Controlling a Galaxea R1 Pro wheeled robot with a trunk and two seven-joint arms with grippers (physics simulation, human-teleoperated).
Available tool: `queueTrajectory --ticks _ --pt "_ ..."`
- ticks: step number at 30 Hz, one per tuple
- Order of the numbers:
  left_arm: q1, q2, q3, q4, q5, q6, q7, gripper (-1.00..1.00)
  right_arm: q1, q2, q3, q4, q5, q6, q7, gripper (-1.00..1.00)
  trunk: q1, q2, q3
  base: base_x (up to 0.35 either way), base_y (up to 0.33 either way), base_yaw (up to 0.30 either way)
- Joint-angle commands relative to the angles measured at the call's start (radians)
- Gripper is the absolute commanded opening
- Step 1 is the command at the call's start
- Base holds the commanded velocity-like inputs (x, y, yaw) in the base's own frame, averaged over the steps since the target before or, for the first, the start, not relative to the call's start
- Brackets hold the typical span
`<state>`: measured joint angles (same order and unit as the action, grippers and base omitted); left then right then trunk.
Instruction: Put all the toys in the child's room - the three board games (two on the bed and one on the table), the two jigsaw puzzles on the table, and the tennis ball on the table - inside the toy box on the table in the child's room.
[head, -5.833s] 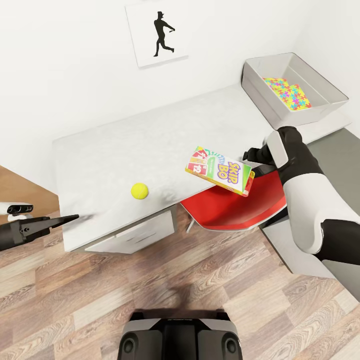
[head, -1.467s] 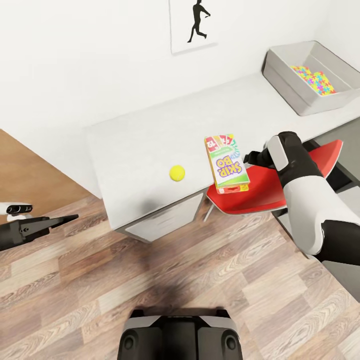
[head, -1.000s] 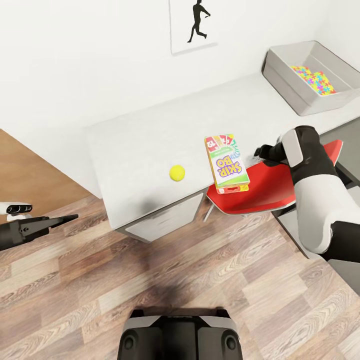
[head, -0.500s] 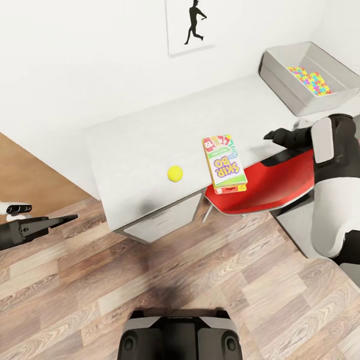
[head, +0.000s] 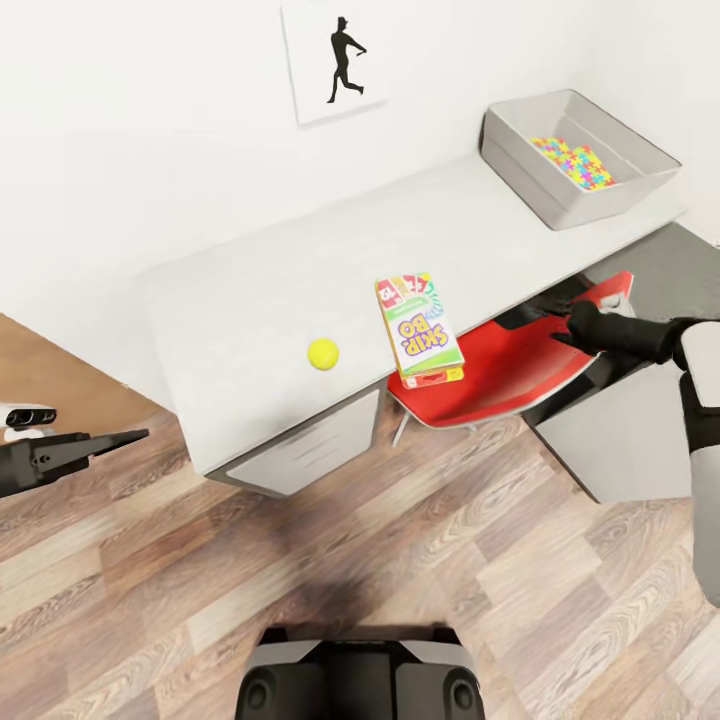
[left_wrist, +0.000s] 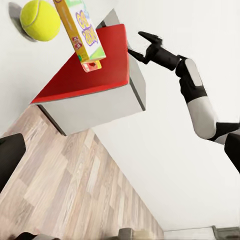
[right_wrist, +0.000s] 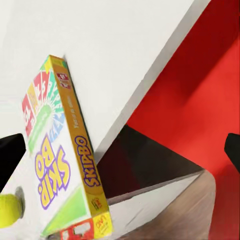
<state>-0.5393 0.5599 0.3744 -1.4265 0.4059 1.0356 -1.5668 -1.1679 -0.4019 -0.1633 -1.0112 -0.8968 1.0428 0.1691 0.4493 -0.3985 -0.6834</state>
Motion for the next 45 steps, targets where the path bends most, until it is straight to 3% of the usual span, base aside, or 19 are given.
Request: queueTrajectory --ticks 1,4,7,9,14,17,25,32,33,36,40,43,45 --pt "0.0 0.001 0.0 0.0 -0.001 0.011 -0.004 1.0 0.041 -0.006 -0.003 -0.026 -0.018 0.004 0.056 1.0 0.001 -0.002 0.0 0.0 0.0 -0.179" --pt "0.001 0.001 -0.001 0.0 -0.001 0.011 -0.004 1.0 0.136 -0.015 -0.007 -0.101 -0.052 0.004 0.167 1.0 0.001 -0.002 0.004 0.0 0.0 -0.188" --pt "0.001 0.002 -0.001 0.0 -0.001 0.011 -0.004 1.0 0.19 -0.022 -0.009 -0.173 -0.059 0.004 0.265 1.0 0.001 -0.002 0.008 0.0 0.0 -0.196" --pt "0.001 0.005 -0.001 0.0 -0.001 0.011 -0.004 1.0 0.229 -0.044 -0.011 -0.233 -0.062 0.004 0.354 1.0 0.001 -0.002 0.011 0.0 0.0 -0.199" --pt "0.002 0.008 -0.001 0.0 -0.002 0.011 -0.004 1.0 0.281 -0.074 -0.015 -0.281 -0.064 0.004 0.454 1.0 0.001 -0.002 0.018 0.0 0.0 -0.2" --pt "0.002 0.014 -0.002 0.0 -0.005 0.011 -0.004 1.0 0.312 -0.089 -0.04 -0.293 -0.064 0.004 0.526 1.0 0.001 -0.002 0.022 0.0 0.0 -0.2" --pt "0.004 0.035 0.0 0.001 -0.014 0.011 -0.004 1.0 0.384 -0.096 -0.113 -0.296 -0.059 0.004 0.614 1.0 0.001 -0.002 0.032 0.0 0.0 -0.2" --pt "0.008 0.061 0.003 0.005 -0.013 0.011 -0.004 1.0 0.549 -0.095 -0.136 -0.255 -0.042 -0.005 0.623 1.0 0.001 -0.002 0.042 0.0 0.0 -0.2" --pt "0.01 0.07 0.003 0.009 -0.013 0.011 -0.004 1.0 0.618 -0.093 -0.138 -0.232 -0.025 -0.056 0.623 1.0 0.001 -0.002 0.043 0.0 0.0 -0.2" --pt "0.013 0.075 0.003 0.011 -0.012 0.011 -0.004 1.0 0.691 -0.088 -0.138 -0.207 0.0 -0.137 0.626 1.0 0.001 -0.002 0.047 0.0 0.0 -0.2" --pt "0.02 0.08 0.003 0.015 -0.013 0.009 -0.004 1.0 0.838 -0.069 -0.133 -0.17 0.045 -0.309 0.629 1.0 0.001 -0.002 0.052 0.0 0.0 -0.197" --pt "0.055 0.086 0.01 0.019 -0.009 0.006 -0.004 1.0 0.954 -0.026 -0.126 -0.162 0.065 -0.422 0.631 1.0 0.001 -0.002 0.056 0.0 0.0 -0.19" --pt "0.088 0.091 0.036 0.018 -0.003 0.005 -0.004 1.0 1.003 0.003 -0.121 -0.16 0.071 -0.477 0.633 1.0 0.001 -0.002 0.059 0.0 0.0 -0.188"
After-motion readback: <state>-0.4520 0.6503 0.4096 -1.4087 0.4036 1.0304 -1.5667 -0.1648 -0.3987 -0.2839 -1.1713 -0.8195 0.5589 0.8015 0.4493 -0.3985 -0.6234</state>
